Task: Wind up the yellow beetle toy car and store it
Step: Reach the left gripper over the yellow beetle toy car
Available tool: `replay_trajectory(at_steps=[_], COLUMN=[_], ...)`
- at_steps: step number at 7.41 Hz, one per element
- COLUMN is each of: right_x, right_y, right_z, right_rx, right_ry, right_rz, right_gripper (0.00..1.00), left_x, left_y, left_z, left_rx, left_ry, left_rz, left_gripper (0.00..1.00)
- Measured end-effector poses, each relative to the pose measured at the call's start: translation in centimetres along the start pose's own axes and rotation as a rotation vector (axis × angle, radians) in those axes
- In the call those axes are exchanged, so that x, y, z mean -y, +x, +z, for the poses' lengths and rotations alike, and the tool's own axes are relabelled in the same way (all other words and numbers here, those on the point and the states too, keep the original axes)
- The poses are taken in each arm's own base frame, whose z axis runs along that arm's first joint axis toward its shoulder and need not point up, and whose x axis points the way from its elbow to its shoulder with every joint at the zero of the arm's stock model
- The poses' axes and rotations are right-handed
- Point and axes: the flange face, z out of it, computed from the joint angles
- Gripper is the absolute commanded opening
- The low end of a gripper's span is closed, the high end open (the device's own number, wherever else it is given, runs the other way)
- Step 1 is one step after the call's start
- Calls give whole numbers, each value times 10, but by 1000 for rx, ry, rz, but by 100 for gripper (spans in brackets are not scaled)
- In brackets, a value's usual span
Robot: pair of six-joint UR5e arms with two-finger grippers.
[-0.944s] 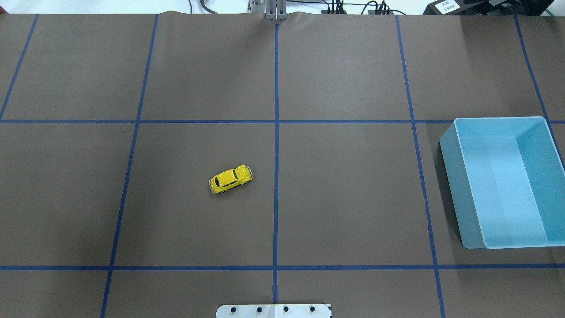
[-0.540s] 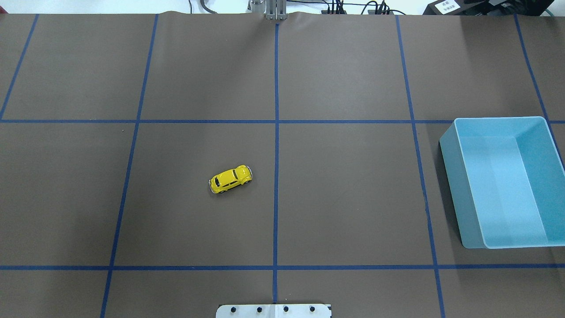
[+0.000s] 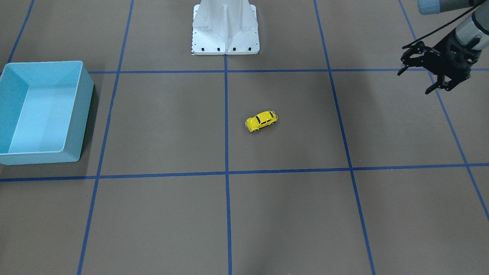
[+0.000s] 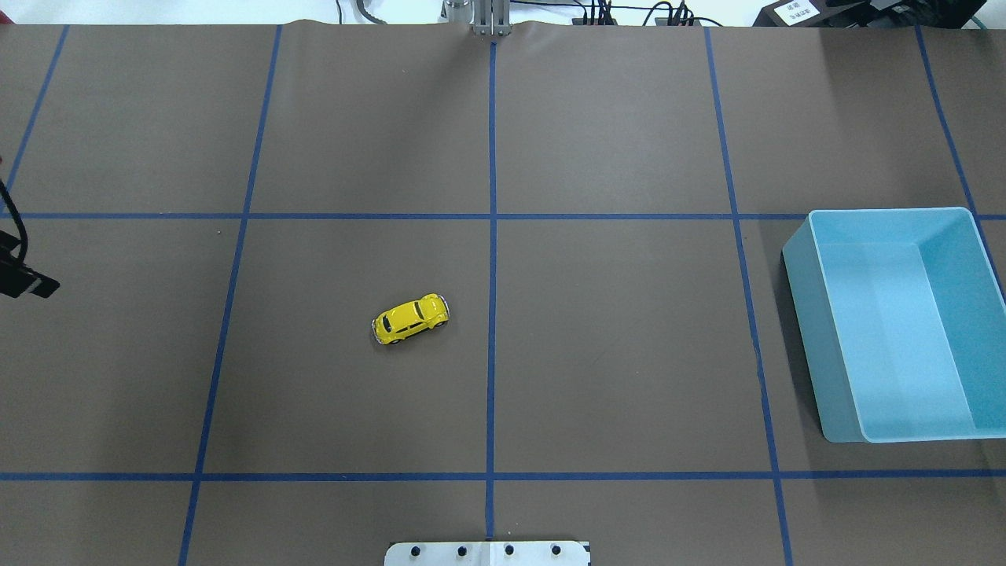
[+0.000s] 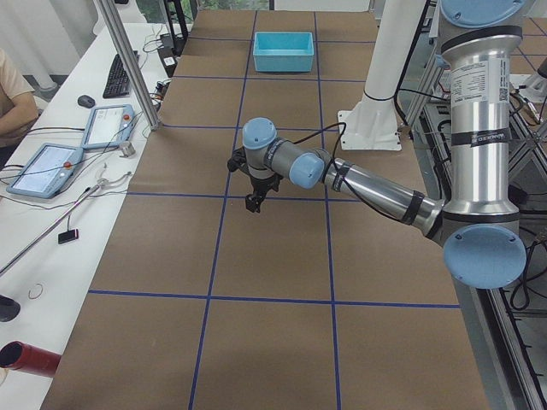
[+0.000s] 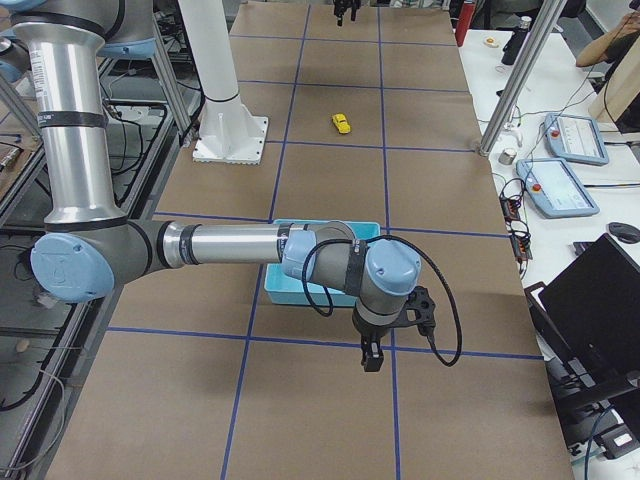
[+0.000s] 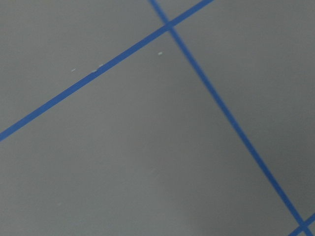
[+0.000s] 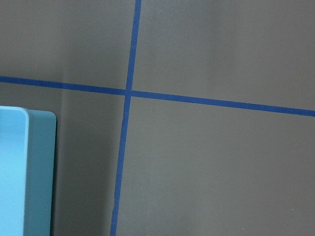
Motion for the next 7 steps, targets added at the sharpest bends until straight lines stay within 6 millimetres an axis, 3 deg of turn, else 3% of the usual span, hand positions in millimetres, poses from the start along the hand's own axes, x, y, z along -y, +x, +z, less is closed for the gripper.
replay_trajectory(at_steps=[2, 4, 7], right_x=[3, 9, 12], right_y=[-3, -11, -13], right_z=[1, 6, 7], right_rx=[5, 21, 26], right_ry=[-2, -4, -2], right_rz=[-6, -22, -29], right_gripper=[100, 100, 100], left_x=[36, 69, 109], left_y=[50, 114, 200], left_z=[19, 40, 75], left_rx=[-10, -52, -12], left_ry=[-3, 2, 9], left_rz=[131, 271, 442], left_gripper=[100, 100, 100])
